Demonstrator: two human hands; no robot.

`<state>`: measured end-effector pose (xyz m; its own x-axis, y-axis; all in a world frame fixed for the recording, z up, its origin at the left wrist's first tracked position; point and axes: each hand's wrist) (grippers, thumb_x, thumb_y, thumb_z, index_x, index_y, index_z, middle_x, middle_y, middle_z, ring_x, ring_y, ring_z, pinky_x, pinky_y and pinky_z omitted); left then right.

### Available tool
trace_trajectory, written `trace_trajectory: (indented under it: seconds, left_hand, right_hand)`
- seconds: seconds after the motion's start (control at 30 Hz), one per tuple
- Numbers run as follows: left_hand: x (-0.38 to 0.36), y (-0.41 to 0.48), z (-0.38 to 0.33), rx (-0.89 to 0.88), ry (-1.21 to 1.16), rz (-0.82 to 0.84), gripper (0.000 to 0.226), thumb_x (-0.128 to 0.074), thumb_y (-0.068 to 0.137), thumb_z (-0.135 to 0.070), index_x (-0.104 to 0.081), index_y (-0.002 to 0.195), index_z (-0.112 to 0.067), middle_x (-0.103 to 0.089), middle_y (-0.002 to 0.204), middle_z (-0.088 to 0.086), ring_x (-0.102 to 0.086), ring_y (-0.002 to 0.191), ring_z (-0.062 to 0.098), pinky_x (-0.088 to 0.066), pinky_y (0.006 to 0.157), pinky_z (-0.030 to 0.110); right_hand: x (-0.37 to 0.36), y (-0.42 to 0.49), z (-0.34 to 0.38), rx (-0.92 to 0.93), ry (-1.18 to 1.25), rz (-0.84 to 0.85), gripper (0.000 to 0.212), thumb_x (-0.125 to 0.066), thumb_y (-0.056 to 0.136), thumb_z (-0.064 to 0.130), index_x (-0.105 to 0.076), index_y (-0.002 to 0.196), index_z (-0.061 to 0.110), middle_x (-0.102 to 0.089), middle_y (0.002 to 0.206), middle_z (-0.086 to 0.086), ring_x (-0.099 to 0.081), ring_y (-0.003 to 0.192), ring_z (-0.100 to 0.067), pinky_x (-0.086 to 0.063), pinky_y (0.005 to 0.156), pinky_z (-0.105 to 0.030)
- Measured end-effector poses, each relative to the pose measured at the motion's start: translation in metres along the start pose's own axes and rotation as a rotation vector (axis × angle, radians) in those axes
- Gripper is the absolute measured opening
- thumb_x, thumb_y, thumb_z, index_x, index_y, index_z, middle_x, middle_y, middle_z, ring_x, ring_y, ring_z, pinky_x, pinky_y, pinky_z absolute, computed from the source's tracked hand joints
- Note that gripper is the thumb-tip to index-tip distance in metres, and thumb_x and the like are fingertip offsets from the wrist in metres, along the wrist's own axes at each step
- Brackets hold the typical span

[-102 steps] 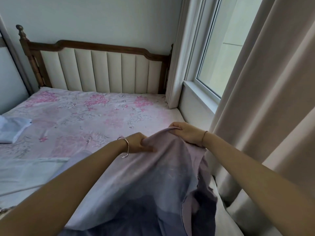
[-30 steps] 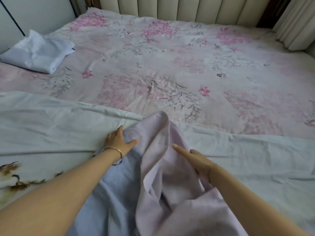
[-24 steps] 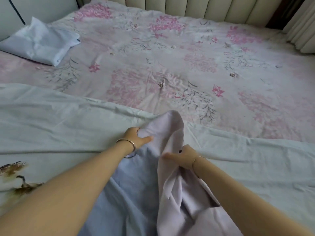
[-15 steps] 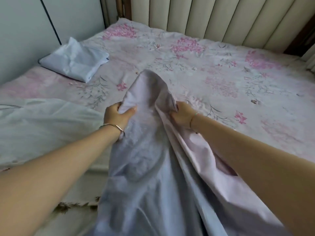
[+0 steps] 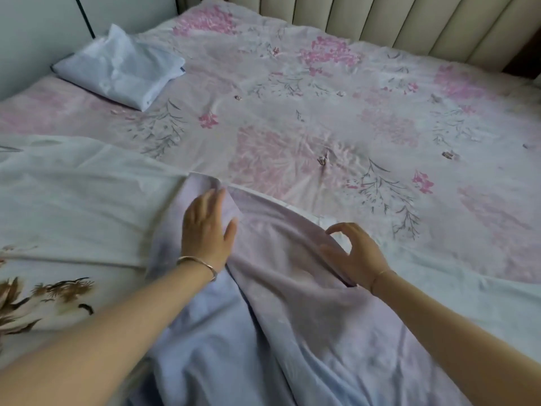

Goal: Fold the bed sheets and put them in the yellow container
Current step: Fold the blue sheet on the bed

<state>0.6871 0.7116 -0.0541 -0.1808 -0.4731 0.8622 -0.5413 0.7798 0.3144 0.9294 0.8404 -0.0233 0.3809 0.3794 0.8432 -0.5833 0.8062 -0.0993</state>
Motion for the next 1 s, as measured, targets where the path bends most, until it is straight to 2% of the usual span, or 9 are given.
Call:
trace_trajectory:
  seconds: [0.1, 0.2, 0.3, 0.4, 0.6, 0.7, 0.87, 0.9, 1.0]
  left_hand:
    - [-0.017, -0.003, -0.048, -0.336, -0.123, 0.314, 0.048, -0.030, 0.089, -0.031, -0.059, 0.123, -0.014, -0.060, 0.122, 0.008, -0.051, 0.115, 0.029, -0.035, 0.101, 0.036]
    - [-0.037, -0.019, -0.071, -0.336, -0.026, 0.611, 0.044, -0.029, 0.097, -0.041, -0.043, 0.136, -0.027, -0.044, 0.138, -0.007, -0.032, 0.133, 0.014, -0.020, 0.109, 0.027]
    - [-0.046, -0.028, -0.072, -0.369, 0.005, 0.584, 0.070, -0.010, 0.074, -0.067, -0.050, 0.121, -0.033, -0.047, 0.125, -0.014, -0.037, 0.123, 0.008, -0.019, 0.102, 0.019]
    - [-0.047, -0.030, -0.070, -0.370, -0.015, 0.530, 0.067, -0.008, 0.070, -0.068, -0.053, 0.105, -0.032, -0.051, 0.105, -0.014, -0.042, 0.111, 0.010, -0.017, 0.091, 0.017]
    - [-0.050, -0.028, -0.081, -0.429, 0.089, 0.502, 0.068, -0.009, 0.070, -0.071, -0.051, 0.103, -0.029, -0.057, 0.103, -0.014, -0.044, 0.106, 0.014, -0.017, 0.090, 0.021]
    - [-0.052, -0.022, -0.080, -0.446, -0.009, 0.446, 0.062, -0.018, 0.069, -0.070, -0.055, 0.090, -0.024, -0.057, 0.090, -0.011, -0.048, 0.098, 0.016, -0.016, 0.080, 0.016]
    - [-0.054, -0.014, -0.076, -0.417, -0.029, 0.524, 0.035, -0.035, 0.082, -0.059, -0.049, 0.080, -0.027, -0.044, 0.071, -0.016, -0.048, 0.089, 0.014, -0.026, 0.076, 0.024]
    - [-0.052, -0.008, -0.080, -0.387, -0.135, 0.437, 0.031, -0.039, 0.085, -0.051, -0.050, 0.078, -0.023, -0.046, 0.067, -0.013, -0.054, 0.082, 0.021, -0.031, 0.071, 0.028]
    - [-0.053, 0.027, -0.109, -0.366, -0.237, 0.183, 0.023, -0.049, 0.088, -0.032, -0.055, 0.079, -0.012, -0.059, 0.072, 0.003, -0.057, 0.074, 0.030, -0.031, 0.067, 0.029]
  right_hand:
    - [0.014, -0.031, -0.030, 0.097, -0.100, -0.045, 0.010, -0.069, 0.083, 0.028, -0.067, 0.093, 0.027, -0.056, 0.096, 0.011, -0.051, 0.089, -0.010, -0.037, 0.083, -0.027]
    - [0.013, -0.058, -0.046, 0.205, -0.079, 0.062, 0.014, -0.066, 0.083, 0.023, -0.071, 0.097, 0.024, -0.059, 0.095, 0.013, -0.057, 0.087, -0.008, -0.041, 0.079, -0.018]
    - [0.011, -0.072, -0.052, 0.401, -0.136, 0.120, 0.023, -0.058, 0.086, 0.023, -0.069, 0.106, 0.023, -0.064, 0.104, 0.011, -0.057, 0.094, -0.008, -0.043, 0.083, -0.016]
    - [0.004, -0.072, -0.041, 0.305, -0.020, 0.217, 0.028, -0.048, 0.097, 0.027, -0.060, 0.123, 0.024, -0.061, 0.111, 0.014, -0.056, 0.094, 0.004, -0.040, 0.082, -0.007]
    - [0.040, -0.036, -0.087, -0.267, -0.226, 0.116, 0.050, -0.042, 0.093, 0.053, -0.039, 0.138, 0.031, -0.018, 0.156, -0.006, -0.028, 0.139, -0.024, -0.026, 0.106, -0.032]
    - [0.054, -0.036, -0.099, -0.282, 0.077, 0.095, 0.041, -0.057, 0.086, 0.050, -0.051, 0.119, 0.024, -0.056, 0.121, 0.000, -0.060, 0.096, -0.017, -0.043, 0.080, -0.027]
    - [0.061, -0.062, -0.122, -0.278, -0.153, 0.656, 0.042, -0.062, 0.078, 0.061, -0.053, 0.069, 0.021, -0.056, 0.072, 0.011, -0.047, 0.060, -0.002, -0.038, 0.058, -0.019]
    - [0.066, -0.063, -0.128, -0.244, -0.095, 0.613, 0.041, -0.063, 0.082, 0.053, -0.054, 0.065, 0.017, -0.055, 0.064, 0.010, -0.046, 0.056, -0.001, -0.038, 0.056, -0.019]
    - [0.092, -0.052, -0.145, -0.225, 0.165, 0.004, 0.036, -0.066, 0.086, 0.029, -0.051, 0.059, 0.011, -0.041, 0.044, 0.009, -0.034, 0.043, 0.000, -0.032, 0.045, -0.018]
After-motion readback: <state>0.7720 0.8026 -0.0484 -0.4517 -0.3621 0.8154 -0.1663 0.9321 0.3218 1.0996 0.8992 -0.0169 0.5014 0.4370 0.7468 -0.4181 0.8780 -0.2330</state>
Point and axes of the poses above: each hand's wrist, its own y-axis towards the middle knuckle, its own x-axis out of the back of the hand, z = x × y
